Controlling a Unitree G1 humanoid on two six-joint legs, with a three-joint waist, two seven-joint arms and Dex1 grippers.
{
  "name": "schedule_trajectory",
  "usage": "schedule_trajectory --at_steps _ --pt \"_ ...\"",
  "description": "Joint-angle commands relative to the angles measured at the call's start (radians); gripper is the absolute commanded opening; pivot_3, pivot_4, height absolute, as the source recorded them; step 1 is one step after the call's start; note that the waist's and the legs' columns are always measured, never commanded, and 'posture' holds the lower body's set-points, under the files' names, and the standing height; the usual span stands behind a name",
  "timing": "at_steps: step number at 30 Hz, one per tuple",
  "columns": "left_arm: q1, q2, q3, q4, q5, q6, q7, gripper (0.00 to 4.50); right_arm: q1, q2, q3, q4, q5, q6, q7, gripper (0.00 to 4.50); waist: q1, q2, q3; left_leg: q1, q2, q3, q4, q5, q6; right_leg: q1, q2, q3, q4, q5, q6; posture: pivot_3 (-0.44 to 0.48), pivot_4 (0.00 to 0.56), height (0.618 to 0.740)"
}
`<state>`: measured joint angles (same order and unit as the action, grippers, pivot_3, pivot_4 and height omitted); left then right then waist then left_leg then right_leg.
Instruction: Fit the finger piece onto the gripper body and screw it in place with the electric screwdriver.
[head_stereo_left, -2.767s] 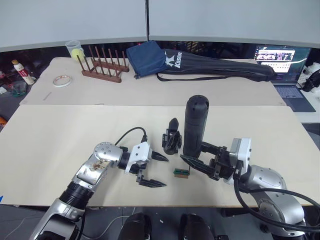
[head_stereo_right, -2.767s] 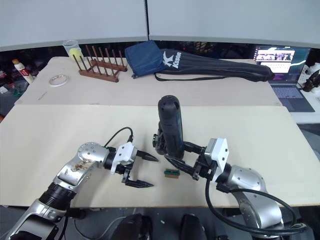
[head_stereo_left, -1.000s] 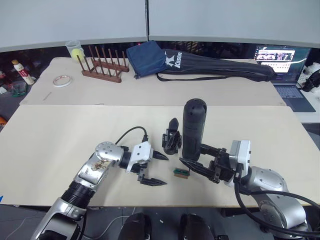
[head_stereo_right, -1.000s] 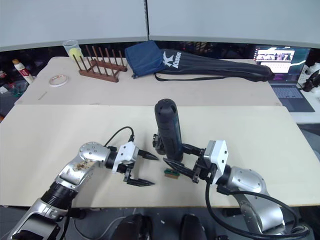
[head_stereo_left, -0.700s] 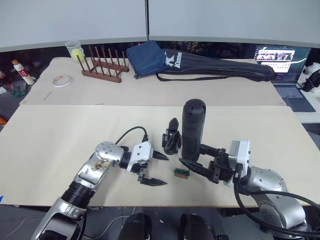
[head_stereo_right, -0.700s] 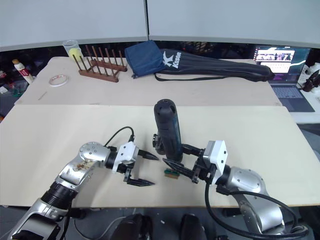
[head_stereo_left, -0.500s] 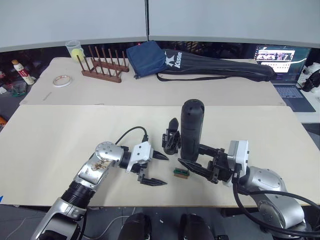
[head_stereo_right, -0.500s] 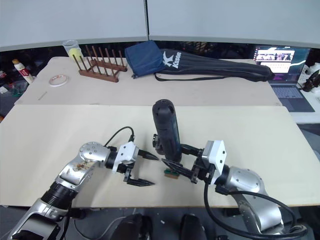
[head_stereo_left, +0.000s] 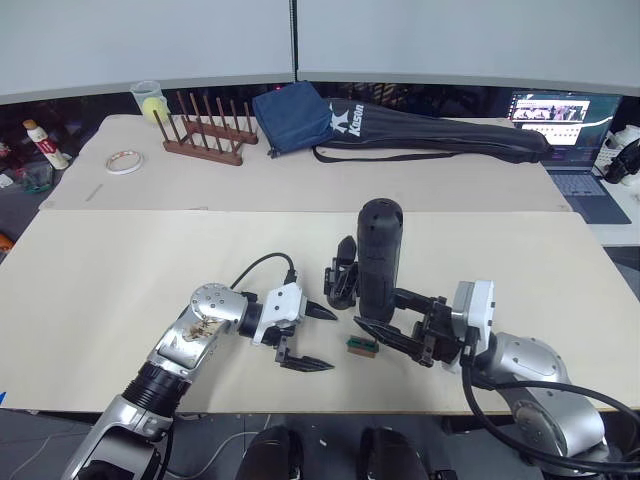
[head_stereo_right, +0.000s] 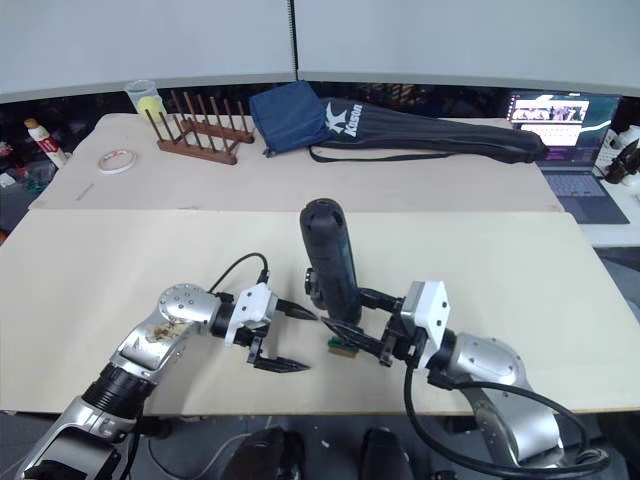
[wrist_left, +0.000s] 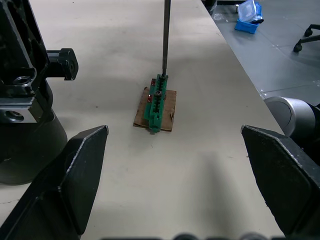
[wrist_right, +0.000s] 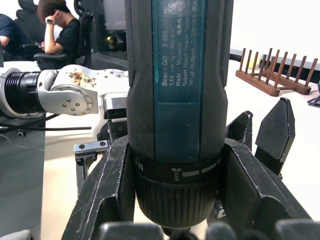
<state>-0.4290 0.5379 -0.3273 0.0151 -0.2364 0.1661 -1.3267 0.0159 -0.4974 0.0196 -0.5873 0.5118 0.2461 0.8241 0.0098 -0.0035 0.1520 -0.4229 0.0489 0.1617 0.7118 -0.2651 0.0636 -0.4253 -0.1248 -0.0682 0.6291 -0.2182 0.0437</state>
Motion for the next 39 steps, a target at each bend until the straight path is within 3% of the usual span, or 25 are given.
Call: schedule_trajectory --at_steps 1,27,39 --pt "-0.020 0.002 0.012 -0.010 -0.008 -0.008 -0.003 4.50 -0.018 0.010 -0.009 -0.024 0.006 -0.045 -0.005 1.90 0.000 0.000 0.000 0.000 0.000 0.000 0.000 0.000 0.000 0.000 0.000 0.000 0.000 0.000 0.000 0.000 0.150 0.740" --pt "-0.026 0.011 0.029 -0.039 -0.037 0.024 0.001 4.50 -0.018 -0.022 -0.058 -0.065 0.059 -0.019 -0.020 1.90 0.000 0.000 0.000 0.000 0.000 0.000 0.000 0.001 -0.001 0.000 0.000 0.000 0.000 0.000 0.000 0.000 0.150 0.740" --pt "-0.021 0.040 0.070 -0.060 -0.075 0.067 0.005 4.50 -0.083 -0.112 -0.149 -0.148 0.223 0.101 -0.057 1.90 0.000 0.000 0.000 0.000 0.000 0.000 0.000 0.000 0.000 0.000 0.000 0.000 0.000 0.000 0.000 0.000 0.150 0.740"
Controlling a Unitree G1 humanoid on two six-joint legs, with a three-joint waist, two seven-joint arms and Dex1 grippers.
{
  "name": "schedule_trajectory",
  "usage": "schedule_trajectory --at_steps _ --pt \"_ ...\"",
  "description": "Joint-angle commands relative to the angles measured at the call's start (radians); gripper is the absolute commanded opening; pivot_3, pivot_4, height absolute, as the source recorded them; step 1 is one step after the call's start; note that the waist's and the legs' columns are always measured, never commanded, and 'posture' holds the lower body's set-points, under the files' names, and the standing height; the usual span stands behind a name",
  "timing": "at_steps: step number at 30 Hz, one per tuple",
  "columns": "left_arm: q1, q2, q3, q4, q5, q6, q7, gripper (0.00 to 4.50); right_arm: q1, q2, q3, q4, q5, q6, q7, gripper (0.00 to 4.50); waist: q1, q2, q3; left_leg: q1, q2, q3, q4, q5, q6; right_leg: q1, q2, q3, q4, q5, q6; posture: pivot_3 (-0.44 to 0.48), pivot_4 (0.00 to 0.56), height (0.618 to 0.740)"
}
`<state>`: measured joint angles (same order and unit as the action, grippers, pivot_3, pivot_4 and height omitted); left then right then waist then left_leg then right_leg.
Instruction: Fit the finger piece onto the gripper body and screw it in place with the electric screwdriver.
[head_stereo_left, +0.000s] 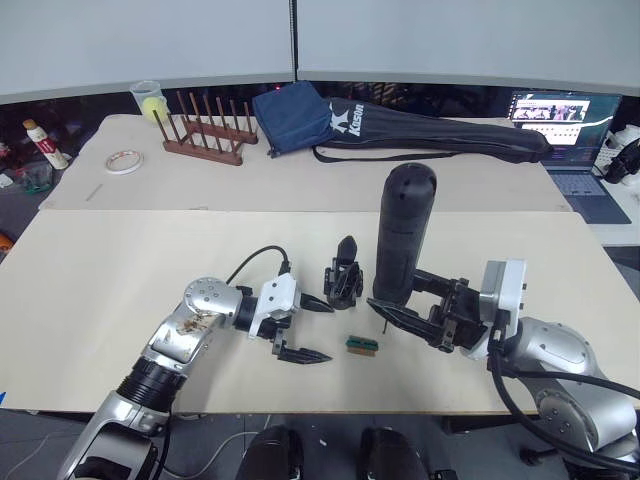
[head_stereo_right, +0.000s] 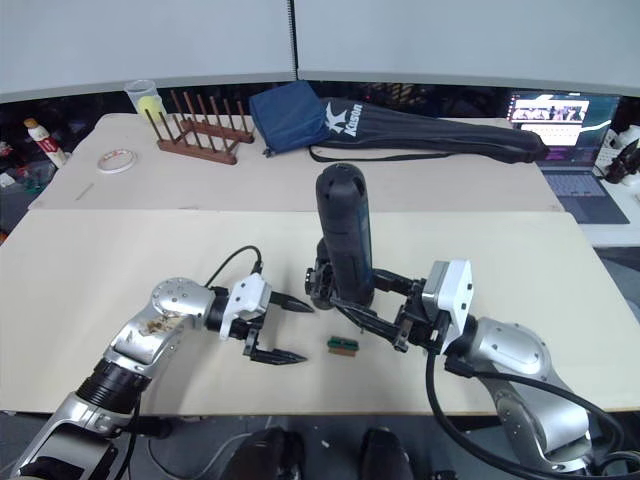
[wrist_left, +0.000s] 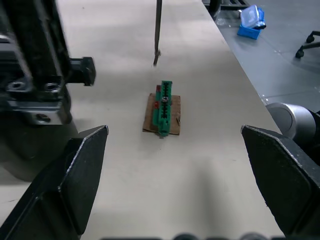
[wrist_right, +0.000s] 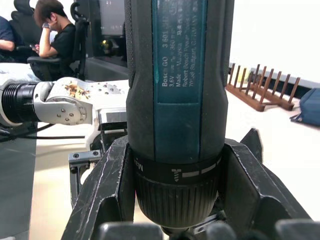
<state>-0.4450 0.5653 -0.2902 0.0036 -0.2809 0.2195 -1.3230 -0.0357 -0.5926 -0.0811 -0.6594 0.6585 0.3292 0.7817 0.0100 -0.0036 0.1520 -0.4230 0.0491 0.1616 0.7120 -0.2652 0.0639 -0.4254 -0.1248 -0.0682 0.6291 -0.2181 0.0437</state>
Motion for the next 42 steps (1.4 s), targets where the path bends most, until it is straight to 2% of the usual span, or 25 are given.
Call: schedule_trajectory --at_steps 1,5,12,22,28,32,37,42 --pt "-0.002 0.018 0.039 -0.053 -0.035 0.019 0.001 4.50 -0.039 -0.025 -0.055 -0.082 0.095 0.033 -0.022 1.90 0.000 0.000 0.000 0.000 0.000 0.000 0.000 0.000 0.000 0.000 0.000 0.000 0.000 0.000 0.000 0.000 0.150 0.740" --pt "0.009 0.040 0.062 -0.065 -0.048 0.033 0.005 4.50 -0.090 -0.064 -0.088 -0.081 0.169 0.092 -0.045 1.90 0.000 0.000 0.000 0.000 0.000 0.000 0.000 0.000 0.001 0.000 0.000 0.000 0.000 0.000 0.000 0.000 0.150 0.740" --pt "0.015 0.056 0.103 -0.079 -0.062 0.055 0.032 4.50 -0.290 -0.155 -0.135 0.007 0.328 0.223 -0.051 1.90 0.001 0.000 0.000 0.000 0.000 0.000 0.000 -0.001 0.001 0.000 0.000 0.000 0.000 0.000 0.000 0.000 0.150 0.740" --pt "-0.001 0.054 0.146 -0.052 -0.064 0.065 0.073 4.50 -0.636 -0.211 -0.085 0.201 0.422 0.373 0.051 1.90 0.000 0.000 0.000 0.000 0.000 0.000 0.000 -0.001 0.001 0.000 -0.001 0.000 0.000 0.000 0.000 0.000 0.150 0.740" --pt "-0.021 0.044 0.165 -0.013 -0.061 0.055 0.094 4.50 -0.818 -0.170 -0.032 0.305 0.418 0.432 0.103 1.90 -0.003 0.000 0.000 -0.001 0.000 0.001 0.000 0.000 0.001 -0.001 -0.001 0.000 0.000 0.001 0.000 0.000 0.150 0.740" --pt "-0.046 0.026 0.162 0.022 -0.049 0.041 0.102 4.50 -0.945 -0.102 0.040 0.397 0.368 0.450 0.134 1.90 -0.007 0.000 0.000 -0.001 0.000 0.002 0.000 0.000 0.000 -0.001 -0.002 0.000 0.001 0.001 0.000 0.000 0.150 0.740" --pt "-0.065 0.008 0.147 0.053 -0.026 0.011 0.102 4.50 -1.034 -0.023 0.101 0.489 0.301 0.452 0.153 1.90 -0.009 0.000 0.000 -0.001 0.000 0.003 0.000 0.001 -0.001 -0.001 -0.002 -0.001 0.001 0.001 0.000 0.000 0.150 0.740" --pt "-0.076 -0.001 0.137 0.072 -0.017 -0.008 0.102 4.50 -1.046 0.032 0.143 0.551 0.208 0.401 0.223 1.90 -0.010 0.000 0.000 -0.002 0.000 0.003 0.001 0.001 -0.001 -0.001 -0.002 -0.001 0.000 0.001 0.001 0.000 0.150 0.740"
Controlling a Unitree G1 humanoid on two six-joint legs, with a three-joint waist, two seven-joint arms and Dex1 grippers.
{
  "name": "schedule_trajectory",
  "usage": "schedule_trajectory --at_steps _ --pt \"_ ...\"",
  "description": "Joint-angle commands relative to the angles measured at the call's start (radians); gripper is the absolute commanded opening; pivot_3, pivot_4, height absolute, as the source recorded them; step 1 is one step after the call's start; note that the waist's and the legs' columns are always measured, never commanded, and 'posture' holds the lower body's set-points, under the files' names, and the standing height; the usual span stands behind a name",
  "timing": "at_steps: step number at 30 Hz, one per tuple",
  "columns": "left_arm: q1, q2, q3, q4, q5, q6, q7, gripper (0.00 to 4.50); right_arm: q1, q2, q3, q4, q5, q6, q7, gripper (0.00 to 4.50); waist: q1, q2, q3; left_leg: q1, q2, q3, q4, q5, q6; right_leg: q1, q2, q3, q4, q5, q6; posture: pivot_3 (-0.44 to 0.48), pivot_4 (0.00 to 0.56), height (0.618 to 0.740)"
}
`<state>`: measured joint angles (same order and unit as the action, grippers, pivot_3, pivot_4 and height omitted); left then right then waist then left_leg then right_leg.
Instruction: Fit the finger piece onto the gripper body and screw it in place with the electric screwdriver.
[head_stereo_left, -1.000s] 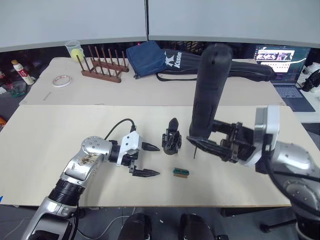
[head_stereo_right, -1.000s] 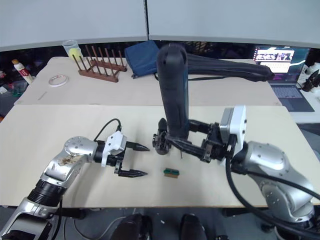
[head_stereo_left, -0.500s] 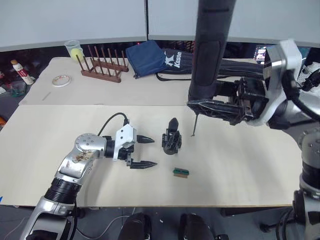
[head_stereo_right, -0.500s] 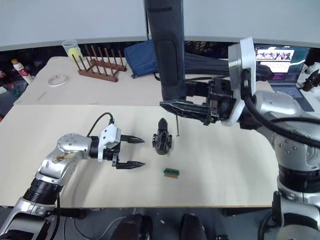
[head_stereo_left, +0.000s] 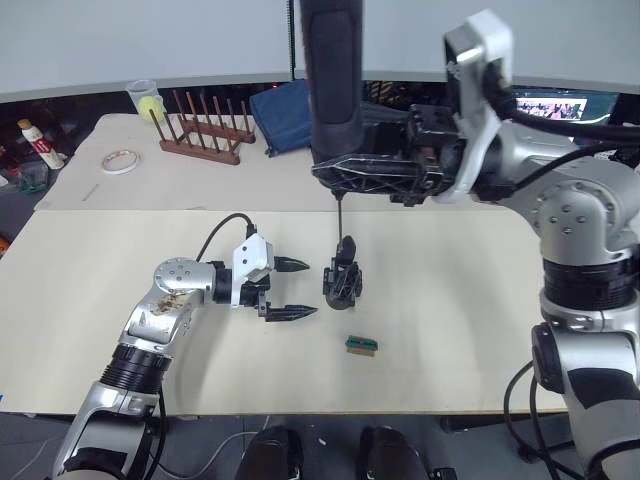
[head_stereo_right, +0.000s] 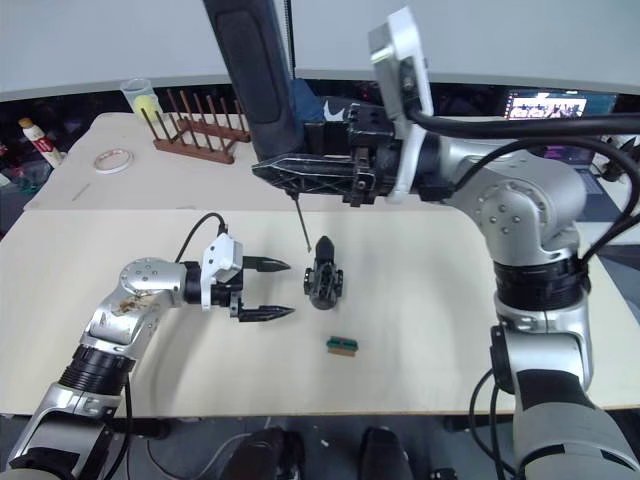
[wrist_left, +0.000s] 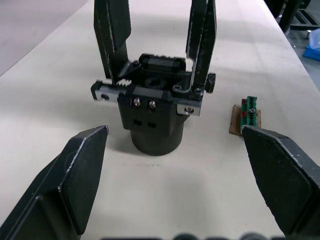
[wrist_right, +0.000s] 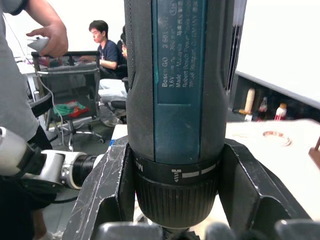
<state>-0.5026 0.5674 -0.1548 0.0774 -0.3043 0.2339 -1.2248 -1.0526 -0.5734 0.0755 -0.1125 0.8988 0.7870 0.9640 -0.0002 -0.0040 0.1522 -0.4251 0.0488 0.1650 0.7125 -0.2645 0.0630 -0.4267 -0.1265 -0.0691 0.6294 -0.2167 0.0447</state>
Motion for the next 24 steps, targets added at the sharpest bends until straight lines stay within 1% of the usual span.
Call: schedule_trajectory --at_steps 1,9,24 --pt "-0.020 -0.006 0.001 0.001 0.008 -0.025 0.004 4.50 -0.025 0.023 -0.006 0.014 -0.053 -0.069 0.054 1.90 0.000 0.000 0.000 -0.001 0.000 0.000 0.000 0.000 0.000 -0.001 0.000 0.000 0.000 0.000 0.000 0.000 0.150 0.740" --pt "-0.028 -0.020 -0.006 0.015 0.019 -0.033 0.008 4.50 -0.008 0.075 0.012 0.060 -0.145 -0.106 0.113 1.90 -0.004 0.000 0.000 -0.001 0.000 0.001 0.000 0.000 0.000 -0.001 0.000 0.000 0.000 0.000 0.000 0.000 0.150 0.740" --pt "-0.060 -0.043 -0.055 0.104 0.061 -0.110 -0.032 4.50 0.013 0.120 0.045 0.107 -0.222 -0.085 0.157 1.90 -0.012 0.000 0.000 -0.001 0.000 0.001 0.000 0.001 -0.001 -0.001 0.000 0.000 0.000 0.000 0.000 0.000 0.150 0.740"
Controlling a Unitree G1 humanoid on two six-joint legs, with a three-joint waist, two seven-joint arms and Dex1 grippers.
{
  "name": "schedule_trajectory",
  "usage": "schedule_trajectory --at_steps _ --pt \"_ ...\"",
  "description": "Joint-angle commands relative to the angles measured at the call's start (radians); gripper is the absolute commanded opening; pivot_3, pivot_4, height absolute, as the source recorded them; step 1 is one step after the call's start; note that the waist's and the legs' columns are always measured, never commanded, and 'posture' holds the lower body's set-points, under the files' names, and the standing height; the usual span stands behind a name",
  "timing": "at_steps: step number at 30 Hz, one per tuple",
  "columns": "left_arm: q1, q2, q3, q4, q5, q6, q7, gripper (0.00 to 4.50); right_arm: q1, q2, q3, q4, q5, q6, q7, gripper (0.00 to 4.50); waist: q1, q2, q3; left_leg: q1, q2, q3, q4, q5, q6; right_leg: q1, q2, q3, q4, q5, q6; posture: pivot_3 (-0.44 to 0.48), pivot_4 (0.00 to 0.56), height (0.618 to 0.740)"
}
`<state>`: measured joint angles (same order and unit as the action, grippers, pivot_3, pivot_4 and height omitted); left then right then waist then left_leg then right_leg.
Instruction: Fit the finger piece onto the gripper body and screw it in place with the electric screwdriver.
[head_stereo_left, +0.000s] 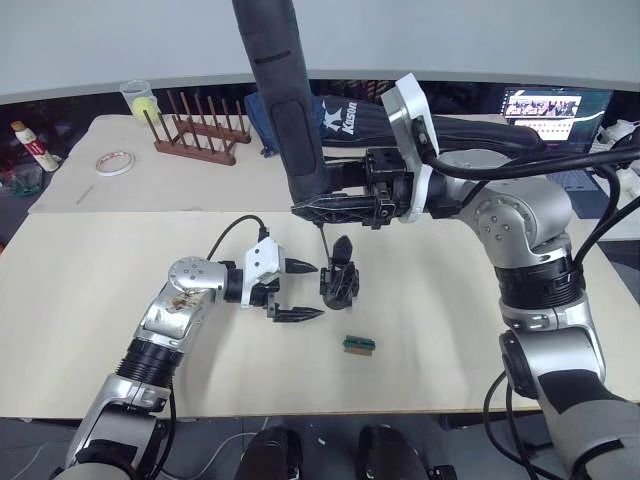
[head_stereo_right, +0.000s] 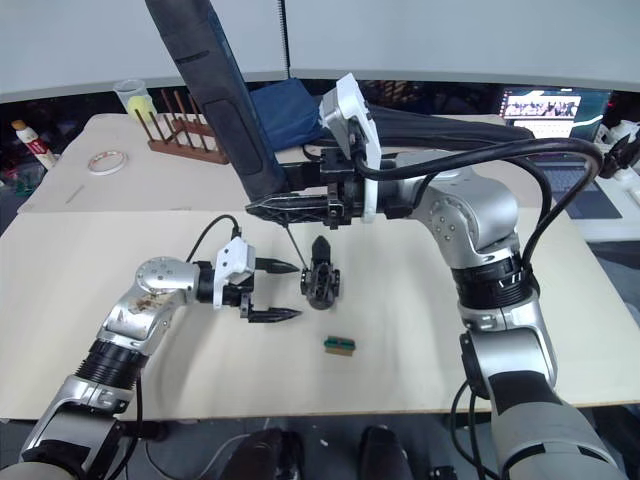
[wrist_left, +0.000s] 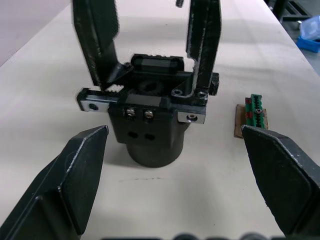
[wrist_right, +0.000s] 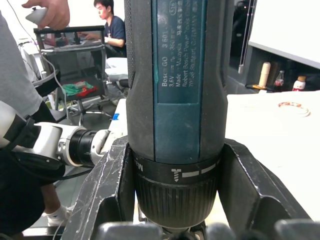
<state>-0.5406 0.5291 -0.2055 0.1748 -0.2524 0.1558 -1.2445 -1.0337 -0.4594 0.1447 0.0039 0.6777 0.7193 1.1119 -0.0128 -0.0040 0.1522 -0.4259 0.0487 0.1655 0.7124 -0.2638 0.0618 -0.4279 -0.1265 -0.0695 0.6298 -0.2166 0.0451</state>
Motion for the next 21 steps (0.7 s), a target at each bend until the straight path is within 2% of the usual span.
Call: schedule_trajectory --at_steps 1,21 --pt "-0.026 -0.007 -0.007 0.015 0.013 -0.037 -0.014 4.50 -0.006 0.009 -0.022 -0.005 -0.005 -0.017 0.010 1.90 0.001 0.000 0.000 0.000 0.000 0.000 0.000 0.000 0.000 0.000 0.000 0.000 0.000 0.000 0.000 0.000 0.150 0.740" --pt "-0.069 -0.044 -0.010 0.093 0.045 -0.076 -0.034 4.50 0.002 0.039 0.012 0.083 -0.112 -0.052 0.066 1.90 -0.001 0.000 0.000 0.000 0.000 0.000 0.000 0.000 0.000 0.000 0.000 0.000 0.000 0.000 0.000 0.000 0.150 0.740"
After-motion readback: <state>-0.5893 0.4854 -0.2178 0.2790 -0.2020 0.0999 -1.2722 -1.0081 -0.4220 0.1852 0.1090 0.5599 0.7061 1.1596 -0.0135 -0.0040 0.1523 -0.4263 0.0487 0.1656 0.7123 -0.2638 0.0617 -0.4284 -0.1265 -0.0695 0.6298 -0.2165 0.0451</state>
